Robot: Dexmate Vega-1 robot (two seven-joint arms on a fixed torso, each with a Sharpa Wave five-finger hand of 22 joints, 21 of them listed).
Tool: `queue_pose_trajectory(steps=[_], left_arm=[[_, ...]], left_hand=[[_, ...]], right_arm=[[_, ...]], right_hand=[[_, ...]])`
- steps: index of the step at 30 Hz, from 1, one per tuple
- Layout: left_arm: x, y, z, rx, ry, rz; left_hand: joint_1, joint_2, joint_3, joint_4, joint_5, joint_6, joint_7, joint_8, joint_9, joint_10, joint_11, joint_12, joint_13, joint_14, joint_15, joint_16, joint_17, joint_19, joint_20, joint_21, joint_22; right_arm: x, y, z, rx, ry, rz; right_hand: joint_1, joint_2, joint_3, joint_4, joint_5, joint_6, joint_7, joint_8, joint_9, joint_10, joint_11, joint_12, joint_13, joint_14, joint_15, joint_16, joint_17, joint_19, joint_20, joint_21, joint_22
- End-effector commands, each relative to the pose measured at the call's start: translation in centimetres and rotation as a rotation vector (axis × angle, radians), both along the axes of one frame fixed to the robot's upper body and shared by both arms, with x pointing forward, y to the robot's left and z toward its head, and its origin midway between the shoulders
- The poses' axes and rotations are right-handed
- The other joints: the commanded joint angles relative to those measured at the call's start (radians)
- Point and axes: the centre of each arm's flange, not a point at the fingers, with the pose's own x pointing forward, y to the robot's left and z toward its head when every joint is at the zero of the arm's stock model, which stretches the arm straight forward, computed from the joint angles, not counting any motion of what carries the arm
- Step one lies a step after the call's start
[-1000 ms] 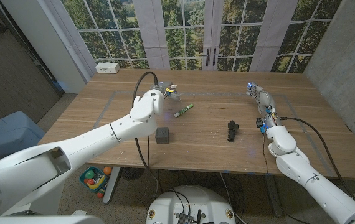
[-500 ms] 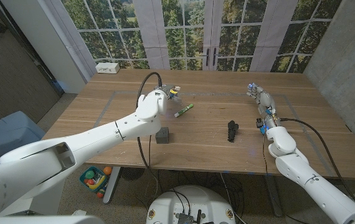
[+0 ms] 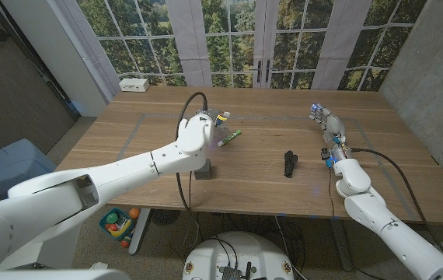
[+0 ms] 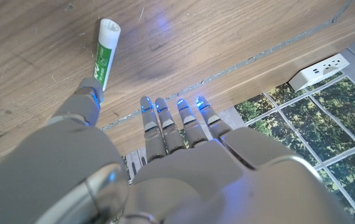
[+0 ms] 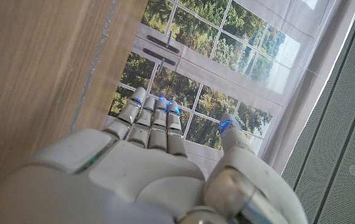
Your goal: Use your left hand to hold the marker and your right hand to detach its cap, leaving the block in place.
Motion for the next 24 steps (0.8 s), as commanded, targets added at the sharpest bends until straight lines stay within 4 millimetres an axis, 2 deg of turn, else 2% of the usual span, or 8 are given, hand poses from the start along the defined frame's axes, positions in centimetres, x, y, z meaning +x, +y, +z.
queue_pose_trajectory(steps=[1,5,9,13,20,24], left_arm=[[0.2,-1.4,-1.3,0.091,0.017,-0.004],[0.2,-1.7,-1.7,0.092,0.01,0.008],[0.2,-1.9,-2.0,0.1,-0.004,0.027],[0.3,-1.9,-2.4,0.09,0.004,0.048],[0.5,-2.0,-2.8,0.097,-0.002,0.097],[0.7,-2.1,-3.1,0.092,0.006,0.103]], left_hand=[[0.011,0.007,-0.005,0.007,-0.001,0.002,0.004,-0.001,0.004,0.022,0.0,0.009,0.007,0.014,-0.067,0.009,0.003,0.015,0.001,-0.005,0.004],[0.011,0.017,-0.008,0.011,-0.001,0.014,0.01,0.002,0.005,0.044,-0.009,0.017,0.01,0.023,-0.07,0.012,0.004,0.02,0.0,-0.009,0.005],[0.011,0.026,-0.014,0.012,-0.001,0.036,0.026,0.008,0.005,0.074,-0.016,0.028,0.015,0.041,-0.073,0.017,0.003,0.033,-0.003,-0.013,0.005],[0.007,0.033,-0.022,0.014,-0.001,0.058,0.034,0.013,0.006,0.104,-0.008,0.037,0.018,0.066,-0.08,0.024,0.003,0.05,-0.005,-0.016,0.005],[0.0,0.043,-0.036,0.015,-0.001,0.097,0.051,0.022,0.007,0.154,-0.014,0.05,0.021,0.109,-0.093,0.034,0.003,0.072,-0.01,-0.023,0.006],[0.0,0.048,-0.042,0.013,0.0,0.099,0.052,0.019,0.007,0.175,-0.013,0.053,0.021,0.138,-0.106,0.041,0.003,0.092,-0.015,-0.024,0.006]], right_arm=[[-0.2,-0.5,-0.3,0.011,-0.008,-0.002],[-0.2,-0.6,-0.4,0.01,-0.006,-0.002],[-0.1,-0.7,-0.5,0.014,0.0,-0.001],[-0.1,-0.8,-0.5,0.013,-0.002,-0.004],[0.0,-0.9,-0.7,0.017,0.007,-0.002],[0.1,-1.0,-0.6,0.02,0.005,-0.003]], right_hand=[[0.007,0.004,-0.007,0.001,0.005,0.011,0.003,0.004,0.001,0.011,0.004,0.007,0.002,0.009,0.0,-0.003,-0.001,0.008,-0.001,-0.004,0.006],[0.006,0.003,-0.009,0.001,0.005,0.012,0.004,0.004,0.001,0.013,0.004,0.007,0.002,0.008,0.001,-0.004,-0.002,0.009,0.0,-0.007,0.006],[0.006,0.003,-0.01,0.001,0.005,0.014,0.003,0.005,0.002,0.013,0.004,0.007,0.001,0.01,0.002,-0.004,-0.003,0.009,0.0,-0.009,0.006],[0.006,0.003,-0.011,0.002,0.005,0.014,0.003,0.004,0.002,0.014,0.002,0.008,0.001,0.009,0.0,-0.004,-0.004,0.01,0.0,-0.012,0.006],[0.005,0.004,-0.014,0.002,0.005,0.014,0.002,0.004,0.002,0.015,0.003,0.007,0.001,0.01,0.001,-0.004,-0.005,0.013,0.0,-0.016,0.006],[0.005,0.004,-0.015,0.002,0.005,0.014,0.001,0.004,0.002,0.015,0.002,0.007,0.001,0.01,0.001,-0.004,-0.006,0.014,0.001,-0.019,0.006]])
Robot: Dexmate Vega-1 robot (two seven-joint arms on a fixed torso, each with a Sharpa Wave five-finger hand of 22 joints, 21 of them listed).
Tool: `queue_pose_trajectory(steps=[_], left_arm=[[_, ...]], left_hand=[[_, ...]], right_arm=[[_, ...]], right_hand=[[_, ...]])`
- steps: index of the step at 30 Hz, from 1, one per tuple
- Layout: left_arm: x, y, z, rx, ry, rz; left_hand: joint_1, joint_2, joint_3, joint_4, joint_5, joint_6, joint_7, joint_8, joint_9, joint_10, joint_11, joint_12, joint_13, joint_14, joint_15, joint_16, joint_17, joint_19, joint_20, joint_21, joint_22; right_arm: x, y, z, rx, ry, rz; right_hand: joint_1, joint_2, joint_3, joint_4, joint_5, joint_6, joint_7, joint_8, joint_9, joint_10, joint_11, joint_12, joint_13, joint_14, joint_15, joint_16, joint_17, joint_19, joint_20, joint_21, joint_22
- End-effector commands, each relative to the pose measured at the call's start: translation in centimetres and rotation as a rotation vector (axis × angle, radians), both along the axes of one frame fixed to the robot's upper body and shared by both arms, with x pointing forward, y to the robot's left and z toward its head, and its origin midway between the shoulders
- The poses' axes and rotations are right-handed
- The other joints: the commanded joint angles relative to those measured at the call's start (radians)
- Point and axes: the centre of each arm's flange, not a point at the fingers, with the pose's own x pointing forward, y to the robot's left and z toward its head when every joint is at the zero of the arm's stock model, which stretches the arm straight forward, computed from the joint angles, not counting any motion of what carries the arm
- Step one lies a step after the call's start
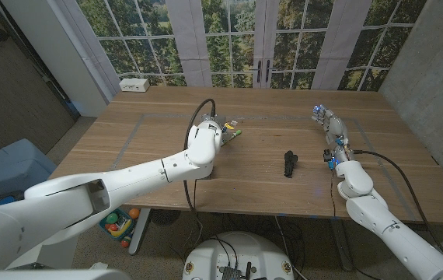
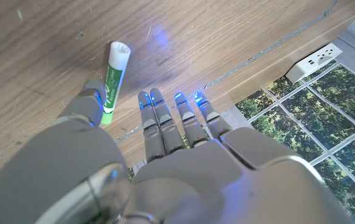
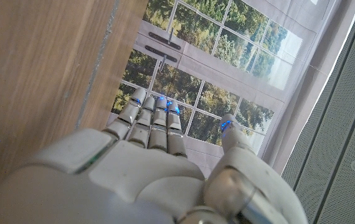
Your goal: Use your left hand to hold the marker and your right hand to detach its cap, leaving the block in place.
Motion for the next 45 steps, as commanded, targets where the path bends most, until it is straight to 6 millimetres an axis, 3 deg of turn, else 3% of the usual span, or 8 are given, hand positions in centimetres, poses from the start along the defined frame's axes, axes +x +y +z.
queue_pose_trajectory(steps=[1,3,9,14,23,29,36,45], left_arm=[[0.4,-0.2,-0.9,-0.003,0.009,0.045],[0.6,-0.2,-1.0,-0.006,0.02,0.044],[1.0,-0.2,-1.5,-0.016,0.015,0.031],[0.9,-0.3,-2.1,-0.037,-0.037,0.034],[1.5,-0.1,-3.0,-0.075,0.004,0.012],[1.7,-0.1,-3.9,-0.07,-0.018,0.036],[1.9,0.3,-5.0,-0.091,-0.063,0.02],[2.7,1.1,-5.5,-0.095,-0.023,0.048]], left_hand=[[0.002,0.016,-0.009,-0.001,0.0,0.012,-0.001,0.002,0.004,0.022,0.001,0.008,0.003,0.029,-0.105,0.008,0.003,0.029,-0.003,-0.001,0.002],[0.005,0.02,-0.015,-0.004,0.001,0.006,-0.002,-0.005,0.004,0.024,0.002,0.002,0.002,0.05,-0.11,0.011,0.004,0.084,-0.023,0.014,0.006],[0.015,0.028,-0.016,-0.007,0.003,-0.007,0.004,-0.014,0.004,0.027,0.012,-0.001,0.0,0.072,-0.109,0.016,0.004,0.103,-0.025,0.017,0.008],[0.064,0.054,-0.009,-0.02,0.009,0.023,0.01,-0.01,0.005,0.077,-0.003,0.007,-0.004,0.125,-0.128,0.027,0.005,0.179,-0.047,0.042,0.015],[0.078,0.059,-0.018,-0.015,0.008,0.025,0.032,-0.017,0.005,0.103,0.016,0.009,-0.008,0.161,-0.12,0.035,0.006,0.205,-0.048,0.052,0.019],[0.104,0.051,-0.021,-0.024,0.009,0.051,0.025,-0.013,0.005,0.137,-0.014,0.016,-0.011,0.175,-0.134,0.032,0.002,0.218,-0.056,0.057,0.02],[0.233,0.092,0.0,-0.031,0.021,0.136,0.021,0.0,0.006,0.24,-0.036,0.036,-0.016,0.24,-0.165,0.043,0.004,0.255,-0.069,0.074,0.022],[0.369,0.132,0.021,-0.037,0.036,0.19,0.022,0.0,0.009,0.289,-0.063,0.039,-0.017,0.271,-0.181,0.043,0.006,0.262,-0.077,0.086,0.024]], right_arm=[[0.1,-0.3,-0.1,0.003,0.005,-0.003],[0.1,-0.3,-0.1,0.002,0.004,-0.004],[0.2,-0.4,-0.2,0.006,0.007,-0.002],[0.0,-0.7,-0.3,0.025,-0.008,-0.018],[-0.1,-0.8,-0.5,0.037,-0.013,-0.022],[-0.1,-0.9,-0.7,0.052,-0.021,-0.029],[-0.3,-1.0,-0.7,0.06,-0.033,-0.04],[-0.2,-0.9,-0.7,0.065,-0.032,-0.045]], right_hand=[[0.004,0.004,-0.002,0.0,0.005,0.01,-0.002,0.004,0.002,0.01,-0.003,0.008,0.001,0.01,0.002,-0.004,-0.001,0.011,-0.003,-0.006,0.001],[0.004,0.004,-0.002,0.0,0.005,0.01,-0.002,0.004,0.002,0.011,-0.004,0.008,0.001,0.01,0.003,-0.004,-0.001,0.011,-0.003,-0.007,0.001],[0.004,0.004,-0.004,0.0,0.005,0.012,-0.003,0.004,0.002,0.012,-0.003,0.008,0.001,0.01,0.003,-0.005,-0.003,0.014,-0.002,-0.011,0.001],[0.004,0.005,-0.005,0.0,0.005,0.015,-0.004,0.005,0.002,0.015,-0.002,0.009,0.001,0.009,0.002,-0.005,-0.004,0.018,-0.001,-0.013,0.001],[0.005,0.007,-0.007,0.0,0.005,0.019,-0.006,0.006,0.002,0.019,-0.004,0.01,0.001,0.013,0.001,-0.005,-0.005,0.022,-0.002,-0.02,0.001],[0.005,0.009,-0.008,0.001,0.005,0.02,-0.007,0.006,0.002,0.023,-0.004,0.011,0.001,0.015,0.0,-0.004,-0.006,0.025,-0.002,-0.023,0.001],[0.003,0.012,-0.011,0.003,0.005,0.025,-0.007,0.006,0.002,0.03,-0.003,0.014,0.002,0.021,-0.001,-0.002,-0.007,0.032,-0.002,-0.028,0.002],[0.0,0.016,-0.014,0.006,0.004,0.029,-0.011,0.007,0.003,0.037,-0.002,0.017,0.004,0.027,-0.003,0.001,-0.007,0.036,-0.004,-0.034,0.002]])
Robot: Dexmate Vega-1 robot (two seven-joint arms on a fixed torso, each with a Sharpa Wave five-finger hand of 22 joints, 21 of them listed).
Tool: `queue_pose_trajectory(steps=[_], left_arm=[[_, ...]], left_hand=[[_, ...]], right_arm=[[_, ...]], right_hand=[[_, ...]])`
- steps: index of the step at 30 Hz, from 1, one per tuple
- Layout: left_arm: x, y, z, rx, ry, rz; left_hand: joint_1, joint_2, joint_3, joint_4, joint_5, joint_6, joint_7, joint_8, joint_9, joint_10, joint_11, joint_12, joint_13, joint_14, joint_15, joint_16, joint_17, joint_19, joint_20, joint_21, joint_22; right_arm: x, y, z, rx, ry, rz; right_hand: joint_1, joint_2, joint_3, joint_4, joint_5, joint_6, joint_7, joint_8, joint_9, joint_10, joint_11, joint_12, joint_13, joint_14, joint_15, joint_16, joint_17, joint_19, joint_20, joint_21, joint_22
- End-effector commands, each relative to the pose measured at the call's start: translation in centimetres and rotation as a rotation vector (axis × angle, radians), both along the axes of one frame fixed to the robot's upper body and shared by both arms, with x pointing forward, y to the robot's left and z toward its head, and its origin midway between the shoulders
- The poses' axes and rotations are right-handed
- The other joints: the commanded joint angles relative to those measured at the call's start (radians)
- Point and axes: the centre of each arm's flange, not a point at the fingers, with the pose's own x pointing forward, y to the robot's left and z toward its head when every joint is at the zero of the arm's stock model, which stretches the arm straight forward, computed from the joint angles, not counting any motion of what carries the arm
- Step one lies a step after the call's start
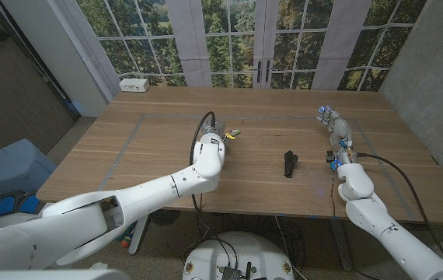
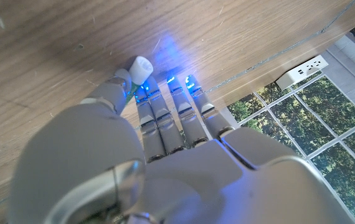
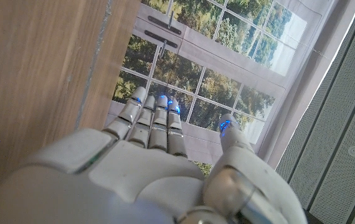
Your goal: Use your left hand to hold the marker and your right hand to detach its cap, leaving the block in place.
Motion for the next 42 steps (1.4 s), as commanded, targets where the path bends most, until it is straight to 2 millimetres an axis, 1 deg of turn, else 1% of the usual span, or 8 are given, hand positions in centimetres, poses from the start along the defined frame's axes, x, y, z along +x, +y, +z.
queue_pose_trajectory(steps=[1,5,10,29,31,34,38,42], left_arm=[[0.9,1.0,-1.4,-0.012,0.023,0.025],[1.6,1.7,-2.1,-0.035,0.013,0.028],[2.3,2.5,-3.1,-0.069,-0.002,0.005],[0.7,4.2,-2.0,-0.245,-0.264,-0.172],[0.5,4.2,-1.8,-0.269,-0.3,-0.189],[0.1,4.3,-1.5,-0.301,-0.338,-0.188],[-0.3,4.3,-0.9,-0.303,-0.401,-0.208],[-0.6,4.3,-0.4,-0.312,-0.459,-0.23]], left_hand=[[0.057,0.02,0.014,-0.001,0.014,0.023,-0.003,0.004,0.005,0.061,-0.047,0.005,0.003,0.014,-0.16,0.007,0.006,0.012,-0.003,0.009,0.006],[0.105,0.044,0.006,0.004,0.014,0.065,-0.015,0.015,0.015,0.107,-0.058,0.019,0.012,0.028,-0.161,0.011,0.011,0.018,-0.005,0.019,0.007],[0.171,0.061,-0.046,0.007,0.0,0.136,-0.022,0.062,0.059,0.218,-0.056,0.078,0.061,0.102,-0.172,0.049,0.031,0.048,-0.024,0.048,0.006],[0.255,0.03,-0.116,0.011,0.024,0.241,0.002,0.146,0.134,0.332,-0.045,0.149,0.143,0.189,-0.177,0.102,0.068,0.073,-0.071,0.085,0.004],[0.258,0.029,-0.118,0.012,0.028,0.242,-0.004,0.149,0.138,0.336,-0.045,0.15,0.147,0.192,-0.177,0.105,0.071,0.075,-0.076,0.088,0.004],[0.262,0.027,-0.123,0.014,0.04,0.242,-0.009,0.156,0.148,0.341,-0.043,0.153,0.156,0.202,-0.177,0.113,0.08,0.087,-0.082,0.096,0.004],[0.266,0.025,-0.131,0.017,0.064,0.248,-0.018,0.172,0.166,0.351,-0.042,0.159,0.174,0.219,-0.177,0.128,0.095,0.093,-0.089,0.104,0.005],[0.27,0.022,-0.136,0.019,0.086,0.248,-0.024,0.184,0.182,0.36,-0.043,0.164,0.191,0.223,-0.178,0.133,0.104,0.093,-0.093,0.11,0.004]], right_arm=[[0.0,0.0,-0.1,0.003,-0.002,-0.013],[0.1,0.1,0.0,0.004,0.002,-0.016],[0.1,0.1,0.1,-0.005,0.005,-0.024],[0.5,0.6,0.5,-0.029,0.017,-0.026],[0.5,0.7,0.5,-0.03,0.021,-0.025],[0.4,0.8,0.5,-0.028,0.023,-0.024],[0.2,1.1,0.7,-0.036,0.023,-0.034],[-0.1,1.3,0.8,-0.052,0.026,-0.05]], right_hand=[[-0.011,0.005,-0.005,0.006,0.004,0.014,-0.001,0.007,0.003,0.011,0.005,0.009,0.004,0.012,0.004,0.002,0.002,0.013,0.0,-0.004,0.003],[-0.013,0.006,-0.007,0.007,0.004,0.015,-0.002,0.007,0.003,0.018,0.004,0.012,0.005,0.015,0.004,0.003,0.002,0.016,0.0,-0.007,0.003],[-0.015,0.008,-0.009,0.008,0.004,0.019,-0.002,0.008,0.003,0.024,0.005,0.015,0.007,0.018,0.003,0.005,0.002,0.019,0.0,-0.011,0.003],[-0.016,0.01,-0.013,0.008,0.004,0.028,-0.002,0.01,0.004,0.031,0.007,0.018,0.011,0.021,0.003,0.006,0.001,0.032,0.004,-0.02,0.003],[-0.014,0.009,-0.013,0.007,0.005,0.028,-0.003,0.009,0.004,0.03,0.004,0.018,0.012,0.02,0.0,0.006,0.001,0.036,0.013,-0.02,0.003],[-0.009,0.01,-0.014,0.003,0.007,0.023,-0.011,0.005,0.004,0.025,-0.007,0.016,0.018,0.023,-0.001,0.007,-0.002,0.051,0.115,-0.032,0.005],[0.0,0.007,-0.013,-0.004,0.009,0.021,-0.013,0.005,0.004,0.023,-0.007,0.015,0.02,0.031,0.003,0.009,-0.004,0.076,0.132,-0.03,0.005],[0.029,0.004,-0.003,-0.019,0.016,0.022,-0.016,0.005,0.004,0.023,-0.014,0.014,0.023,0.074,-0.007,0.028,-0.003,0.116,0.092,-0.028,0.008]])
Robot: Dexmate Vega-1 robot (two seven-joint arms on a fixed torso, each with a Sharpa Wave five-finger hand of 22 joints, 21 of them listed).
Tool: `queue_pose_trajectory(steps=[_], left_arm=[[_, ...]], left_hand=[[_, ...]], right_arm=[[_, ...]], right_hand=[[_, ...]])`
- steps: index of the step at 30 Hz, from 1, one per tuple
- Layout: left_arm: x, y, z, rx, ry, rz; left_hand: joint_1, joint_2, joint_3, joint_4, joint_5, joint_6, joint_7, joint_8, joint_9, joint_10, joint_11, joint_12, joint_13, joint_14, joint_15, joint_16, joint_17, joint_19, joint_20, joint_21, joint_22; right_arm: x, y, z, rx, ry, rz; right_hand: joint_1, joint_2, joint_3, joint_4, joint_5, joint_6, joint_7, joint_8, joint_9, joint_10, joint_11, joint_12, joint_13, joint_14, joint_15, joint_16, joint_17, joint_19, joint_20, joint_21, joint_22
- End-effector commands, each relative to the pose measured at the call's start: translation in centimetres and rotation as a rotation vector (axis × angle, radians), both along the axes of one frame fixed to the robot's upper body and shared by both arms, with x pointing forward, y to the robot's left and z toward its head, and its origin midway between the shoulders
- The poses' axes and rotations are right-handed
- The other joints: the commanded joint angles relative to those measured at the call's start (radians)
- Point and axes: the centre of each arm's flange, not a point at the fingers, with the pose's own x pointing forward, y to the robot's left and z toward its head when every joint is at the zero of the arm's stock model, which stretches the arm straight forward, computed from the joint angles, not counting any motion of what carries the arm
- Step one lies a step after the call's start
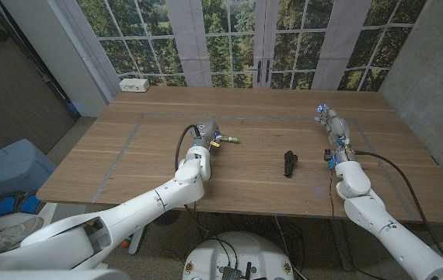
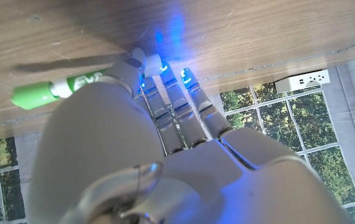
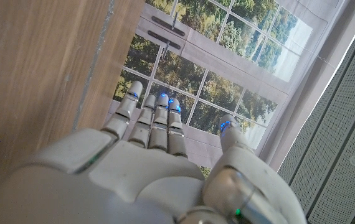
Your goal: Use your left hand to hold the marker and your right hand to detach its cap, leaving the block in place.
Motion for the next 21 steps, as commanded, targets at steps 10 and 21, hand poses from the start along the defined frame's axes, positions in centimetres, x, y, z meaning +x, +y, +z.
queue_pose_trajectory(steps=[10,21], left_arm=[[-1.9,0.7,3.1,-0.1,-0.316,-0.079],[-2.3,1.1,3.7,-0.132,-0.374,-0.093]], left_hand=[[0.006,0.003,-0.01,0.009,0.067,0.055,0.04,0.035,0.127,0.274,-0.068,0.02,0.198,0.017,-0.127,0.014,0.021,0.008,-0.072,0.018,0.002],[0.005,-0.003,-0.018,0.012,0.108,0.055,0.036,0.055,0.152,0.276,-0.068,0.023,0.228,0.021,-0.127,0.015,0.031,0.006,-0.076,0.027,0.002]], right_arm=[[-1.5,1.1,1.1,-0.082,0.013,-0.06],[-2.0,2.1,2.5,-0.163,0.021,-0.105]], right_hand=[[0.096,-0.019,0.021,-0.031,0.02,0.001,-0.022,0.007,0.004,0.002,-0.026,0.0,0.011,0.097,-0.021,0.052,0.014,0.079,-0.043,0.008,0.011],[0.174,-0.034,0.031,-0.029,0.033,0.004,-0.029,0.012,0.005,0.017,-0.041,0.005,0.02,0.138,-0.043,0.088,0.038,0.154,-0.047,0.038,0.022]])
